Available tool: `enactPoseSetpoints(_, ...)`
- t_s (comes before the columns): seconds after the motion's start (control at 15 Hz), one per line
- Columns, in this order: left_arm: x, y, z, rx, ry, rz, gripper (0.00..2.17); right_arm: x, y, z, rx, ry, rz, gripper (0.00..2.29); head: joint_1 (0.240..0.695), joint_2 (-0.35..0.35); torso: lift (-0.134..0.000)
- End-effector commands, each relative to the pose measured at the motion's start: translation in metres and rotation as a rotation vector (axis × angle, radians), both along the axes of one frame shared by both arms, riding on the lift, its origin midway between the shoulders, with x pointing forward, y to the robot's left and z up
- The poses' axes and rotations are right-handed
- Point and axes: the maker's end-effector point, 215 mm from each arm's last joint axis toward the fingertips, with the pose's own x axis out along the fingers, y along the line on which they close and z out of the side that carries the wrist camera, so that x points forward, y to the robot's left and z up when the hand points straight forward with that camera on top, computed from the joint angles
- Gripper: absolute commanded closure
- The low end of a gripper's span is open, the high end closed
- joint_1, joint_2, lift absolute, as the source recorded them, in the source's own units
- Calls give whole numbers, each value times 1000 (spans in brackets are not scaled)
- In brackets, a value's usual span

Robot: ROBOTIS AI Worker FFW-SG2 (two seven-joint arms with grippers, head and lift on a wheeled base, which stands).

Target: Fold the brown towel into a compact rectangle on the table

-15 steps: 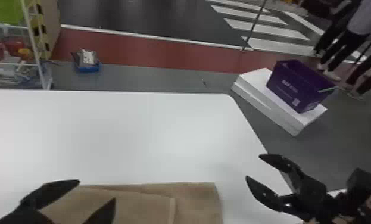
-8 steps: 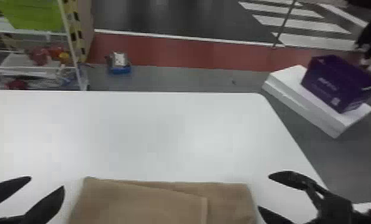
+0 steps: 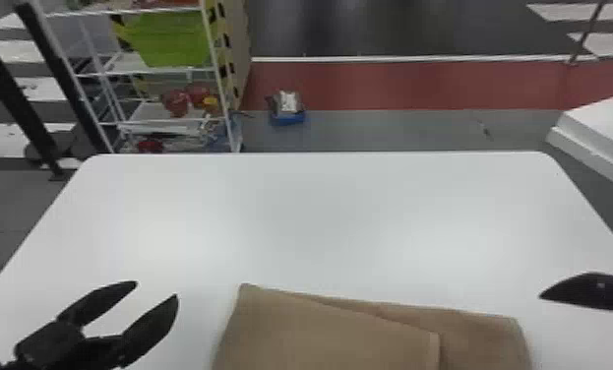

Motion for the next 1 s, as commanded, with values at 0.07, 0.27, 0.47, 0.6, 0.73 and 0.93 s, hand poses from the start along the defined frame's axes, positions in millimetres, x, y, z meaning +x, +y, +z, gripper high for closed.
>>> enactPoseSetpoints(0.07,-3,3,-6,-16,14,9,33,-26,8,-36,-316,-99,225,181,695,85,-134)
enactPoseSetpoints(0.27,-2,5,-7,-15,7,13,36,-11,14,-52,-384,-93,270,181,695,104,-134)
enactPoseSetpoints(0.47,-3,12,-1,-10,-14,23,36,22,16,-58,-415,-79,255,211,695,112,-134)
enactPoseSetpoints(0.6,-3,16,0,-8,-16,31,36,33,16,-71,-465,-54,270,279,695,121,-134)
enactPoseSetpoints(0.73,-2,20,-1,-1,-21,44,36,30,17,-93,-527,-20,307,323,695,126,-134)
enactPoseSetpoints(0.93,1,22,0,0,-28,51,36,27,30,-109,-547,0,353,340,695,141,-134)
